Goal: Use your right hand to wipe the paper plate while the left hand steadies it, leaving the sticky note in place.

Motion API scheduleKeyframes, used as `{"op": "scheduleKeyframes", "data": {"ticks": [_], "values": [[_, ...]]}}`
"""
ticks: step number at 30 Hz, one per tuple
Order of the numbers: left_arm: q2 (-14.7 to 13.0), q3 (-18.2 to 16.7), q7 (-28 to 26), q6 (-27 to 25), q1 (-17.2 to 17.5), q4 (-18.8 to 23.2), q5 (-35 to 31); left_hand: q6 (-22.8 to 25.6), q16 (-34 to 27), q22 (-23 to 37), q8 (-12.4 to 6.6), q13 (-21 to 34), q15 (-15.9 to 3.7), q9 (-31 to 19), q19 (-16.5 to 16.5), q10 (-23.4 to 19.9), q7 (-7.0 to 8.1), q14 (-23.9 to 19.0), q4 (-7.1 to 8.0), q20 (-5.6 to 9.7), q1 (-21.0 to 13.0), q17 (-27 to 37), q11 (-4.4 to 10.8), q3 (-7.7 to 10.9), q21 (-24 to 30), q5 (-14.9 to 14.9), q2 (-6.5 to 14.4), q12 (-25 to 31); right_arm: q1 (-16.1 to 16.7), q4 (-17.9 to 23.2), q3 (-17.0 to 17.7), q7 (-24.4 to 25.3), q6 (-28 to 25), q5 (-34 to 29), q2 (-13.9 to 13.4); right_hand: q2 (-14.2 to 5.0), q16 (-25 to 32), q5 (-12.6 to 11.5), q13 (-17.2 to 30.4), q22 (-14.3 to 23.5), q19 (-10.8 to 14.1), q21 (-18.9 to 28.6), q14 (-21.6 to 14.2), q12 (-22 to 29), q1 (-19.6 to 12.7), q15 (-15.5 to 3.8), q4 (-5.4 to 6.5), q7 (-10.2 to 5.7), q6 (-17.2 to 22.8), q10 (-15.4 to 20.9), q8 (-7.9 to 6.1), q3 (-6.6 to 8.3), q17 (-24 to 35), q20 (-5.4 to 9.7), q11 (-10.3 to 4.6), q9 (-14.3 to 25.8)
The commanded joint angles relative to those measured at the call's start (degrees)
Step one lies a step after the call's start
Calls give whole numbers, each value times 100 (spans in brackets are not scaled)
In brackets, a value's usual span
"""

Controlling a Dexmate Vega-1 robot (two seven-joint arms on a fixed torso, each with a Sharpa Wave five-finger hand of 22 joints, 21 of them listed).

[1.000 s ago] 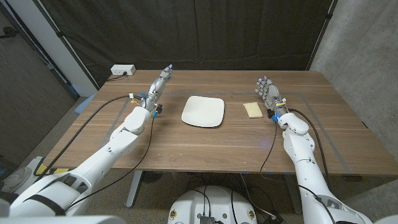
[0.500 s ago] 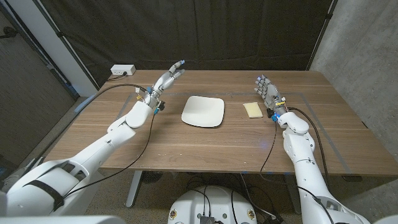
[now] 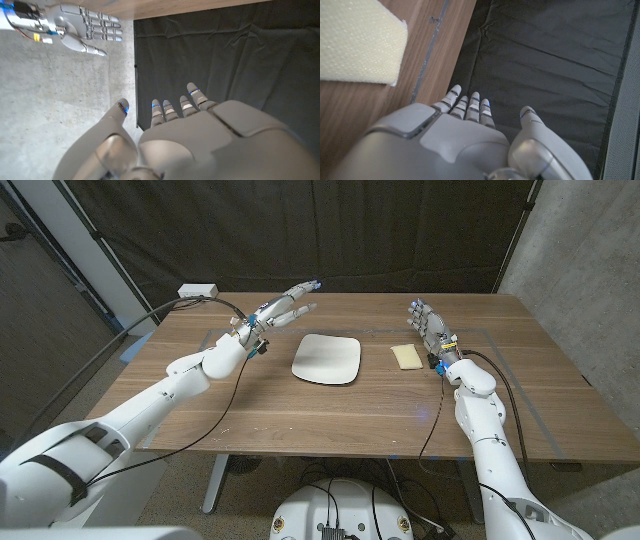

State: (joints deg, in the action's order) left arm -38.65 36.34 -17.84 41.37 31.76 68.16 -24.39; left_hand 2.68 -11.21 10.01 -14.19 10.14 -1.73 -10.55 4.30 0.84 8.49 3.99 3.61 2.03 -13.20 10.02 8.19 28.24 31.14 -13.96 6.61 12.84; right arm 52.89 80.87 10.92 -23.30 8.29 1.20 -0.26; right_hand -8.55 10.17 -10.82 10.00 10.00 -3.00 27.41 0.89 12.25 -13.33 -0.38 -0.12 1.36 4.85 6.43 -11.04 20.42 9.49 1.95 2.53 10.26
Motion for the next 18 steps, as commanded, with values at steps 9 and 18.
{"op": "scheduleKeyframes", "data": {"ticks": [9,18], "values": [[-477,155,-724,-569,-46,677,-1862,530,-104,30,-16,24,-571,-6,-200,-771,183,-701,-168,-126,-218,19,106,3,-72,54,-123,64,-46,20,-162,94,314,-128,-101,17,50,24,28,30,94,-31,-112,53,-124,6,-100,-15,141,162,-41,26,7,215,-9,9],[-597,118,-1093,-1082,99,1055,-2610,1421,-262,28,-132,63,-566,-17,-687,-1945,15,-1945,-219,353,-283,32,-67,-86,-75,33,-308,207,-13,91,-193,129,281,-148,-128,27,45,30,28,31,104,-48,-127,46,-146,0,-124,1,155,173,-33,25,8,211,1,9]]}}
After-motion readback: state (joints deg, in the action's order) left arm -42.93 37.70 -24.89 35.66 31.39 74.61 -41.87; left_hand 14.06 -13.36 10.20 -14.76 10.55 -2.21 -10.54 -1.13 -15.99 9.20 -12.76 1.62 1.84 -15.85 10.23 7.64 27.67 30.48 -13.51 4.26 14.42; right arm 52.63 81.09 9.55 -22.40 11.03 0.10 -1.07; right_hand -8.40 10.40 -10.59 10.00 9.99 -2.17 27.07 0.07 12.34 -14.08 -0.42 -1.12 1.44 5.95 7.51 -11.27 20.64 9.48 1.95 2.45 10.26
